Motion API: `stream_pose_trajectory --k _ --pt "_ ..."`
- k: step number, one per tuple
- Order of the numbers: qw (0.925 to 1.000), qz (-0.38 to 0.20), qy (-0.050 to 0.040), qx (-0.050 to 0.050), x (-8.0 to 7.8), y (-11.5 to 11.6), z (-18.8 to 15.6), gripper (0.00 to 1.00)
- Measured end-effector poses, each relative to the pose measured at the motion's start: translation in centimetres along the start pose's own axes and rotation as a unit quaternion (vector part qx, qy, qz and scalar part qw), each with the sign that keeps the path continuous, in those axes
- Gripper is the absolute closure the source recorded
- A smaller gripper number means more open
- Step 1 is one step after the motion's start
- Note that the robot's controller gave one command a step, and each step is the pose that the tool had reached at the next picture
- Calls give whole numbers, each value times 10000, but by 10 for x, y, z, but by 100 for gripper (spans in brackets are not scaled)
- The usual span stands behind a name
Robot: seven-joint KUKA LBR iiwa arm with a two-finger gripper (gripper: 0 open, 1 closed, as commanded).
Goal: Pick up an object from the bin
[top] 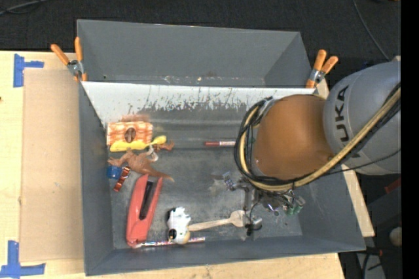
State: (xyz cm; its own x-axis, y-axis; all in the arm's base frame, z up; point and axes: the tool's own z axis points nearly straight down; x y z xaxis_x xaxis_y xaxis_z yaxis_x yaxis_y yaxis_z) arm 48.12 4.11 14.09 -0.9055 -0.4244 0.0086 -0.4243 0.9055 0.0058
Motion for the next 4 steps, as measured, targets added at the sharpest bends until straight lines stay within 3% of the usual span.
stream_pose_trajectory --k 1,2,3,4 --pt "9997 230 12 -4 0 9 -3 0" --pt "9998 -208 9 -14 -11 16 -51 0" --pt "9998 186 8 -12 -4 10 -55 0" --pt "9999 104 3 -13 -10 44 -32 0"
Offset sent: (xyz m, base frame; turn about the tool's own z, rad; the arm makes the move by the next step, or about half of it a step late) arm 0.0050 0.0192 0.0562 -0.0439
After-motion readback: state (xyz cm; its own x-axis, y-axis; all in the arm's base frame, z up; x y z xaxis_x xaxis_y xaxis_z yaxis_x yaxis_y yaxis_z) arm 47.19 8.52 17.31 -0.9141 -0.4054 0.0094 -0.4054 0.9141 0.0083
